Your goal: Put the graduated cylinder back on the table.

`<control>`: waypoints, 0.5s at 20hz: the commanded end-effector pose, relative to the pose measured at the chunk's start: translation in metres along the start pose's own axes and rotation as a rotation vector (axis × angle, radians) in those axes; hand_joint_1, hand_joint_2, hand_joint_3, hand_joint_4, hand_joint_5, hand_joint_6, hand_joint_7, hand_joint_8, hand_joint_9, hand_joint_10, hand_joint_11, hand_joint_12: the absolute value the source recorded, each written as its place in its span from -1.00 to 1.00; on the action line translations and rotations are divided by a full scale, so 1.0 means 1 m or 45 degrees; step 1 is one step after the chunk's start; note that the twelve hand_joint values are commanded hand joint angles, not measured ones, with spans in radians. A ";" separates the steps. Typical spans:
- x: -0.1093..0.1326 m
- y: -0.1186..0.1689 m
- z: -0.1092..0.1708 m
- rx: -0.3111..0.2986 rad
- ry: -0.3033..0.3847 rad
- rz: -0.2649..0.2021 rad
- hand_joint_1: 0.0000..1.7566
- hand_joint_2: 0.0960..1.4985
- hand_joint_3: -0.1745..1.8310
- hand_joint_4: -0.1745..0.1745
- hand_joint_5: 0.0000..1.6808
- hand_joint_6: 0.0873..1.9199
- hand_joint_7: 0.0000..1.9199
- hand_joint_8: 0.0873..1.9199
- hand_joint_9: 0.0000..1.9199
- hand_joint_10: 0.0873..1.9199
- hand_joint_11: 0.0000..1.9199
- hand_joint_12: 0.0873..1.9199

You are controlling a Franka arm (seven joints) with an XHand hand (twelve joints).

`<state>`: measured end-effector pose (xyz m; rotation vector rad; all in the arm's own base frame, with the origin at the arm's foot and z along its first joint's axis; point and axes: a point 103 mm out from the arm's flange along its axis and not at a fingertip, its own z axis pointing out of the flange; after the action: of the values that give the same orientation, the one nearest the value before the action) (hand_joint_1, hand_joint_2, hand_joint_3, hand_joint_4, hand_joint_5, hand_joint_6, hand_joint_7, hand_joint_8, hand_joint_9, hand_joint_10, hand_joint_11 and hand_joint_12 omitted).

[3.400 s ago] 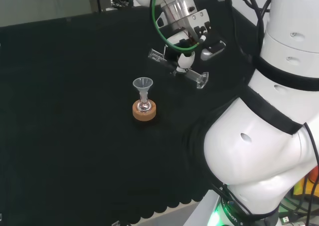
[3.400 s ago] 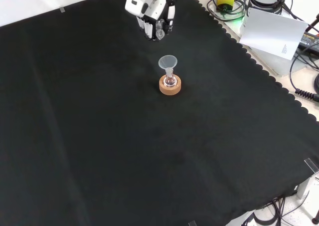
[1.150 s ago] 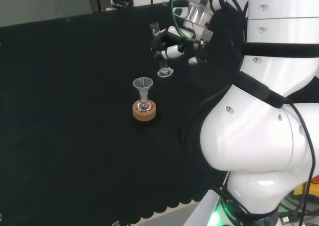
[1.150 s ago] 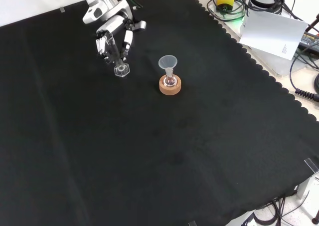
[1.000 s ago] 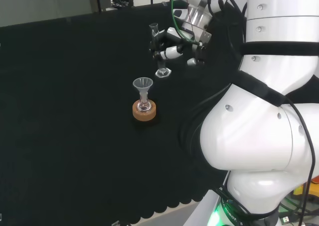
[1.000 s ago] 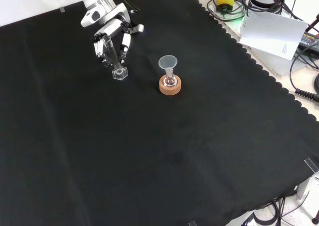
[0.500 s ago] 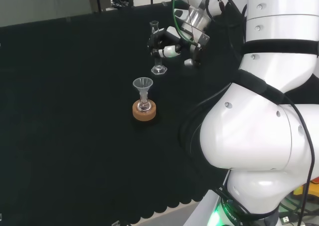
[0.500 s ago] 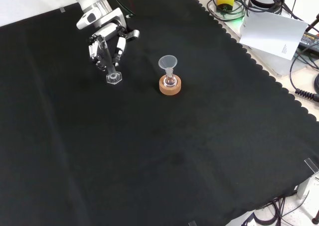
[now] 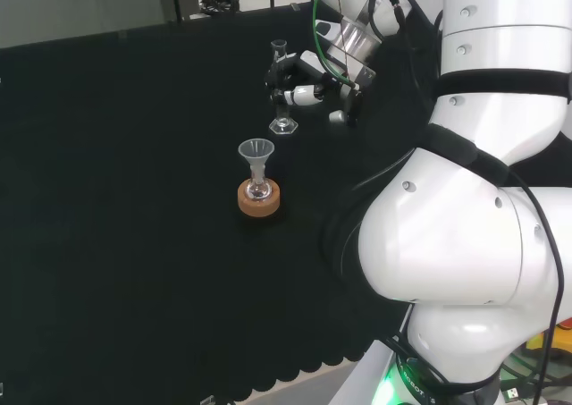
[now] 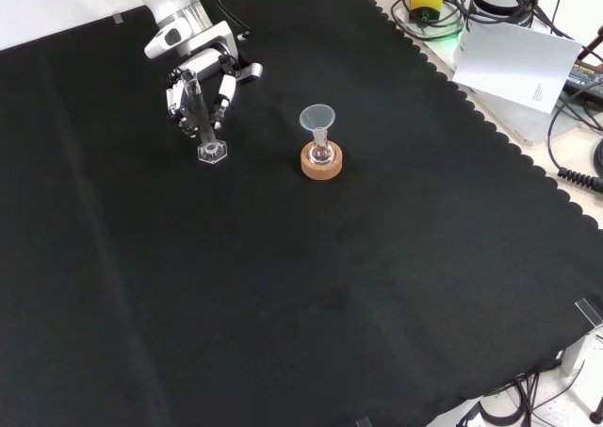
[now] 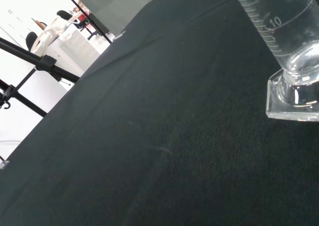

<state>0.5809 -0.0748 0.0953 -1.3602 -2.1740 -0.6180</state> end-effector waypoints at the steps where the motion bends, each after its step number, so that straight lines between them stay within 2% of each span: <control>1: 0.001 -0.003 0.007 -0.013 -0.031 -0.002 0.42 0.48 -0.82 -1.00 0.10 0.08 -0.01 0.07 0.36 -0.99 0.05 -0.11; 10: -0.001 -0.007 0.012 -0.037 -0.050 0.018 0.42 0.50 -0.82 -1.00 0.07 0.11 -0.03 0.11 0.34 -1.00 0.03 -0.10</control>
<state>0.5724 -0.0710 0.0848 -1.4053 -2.1934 -0.6258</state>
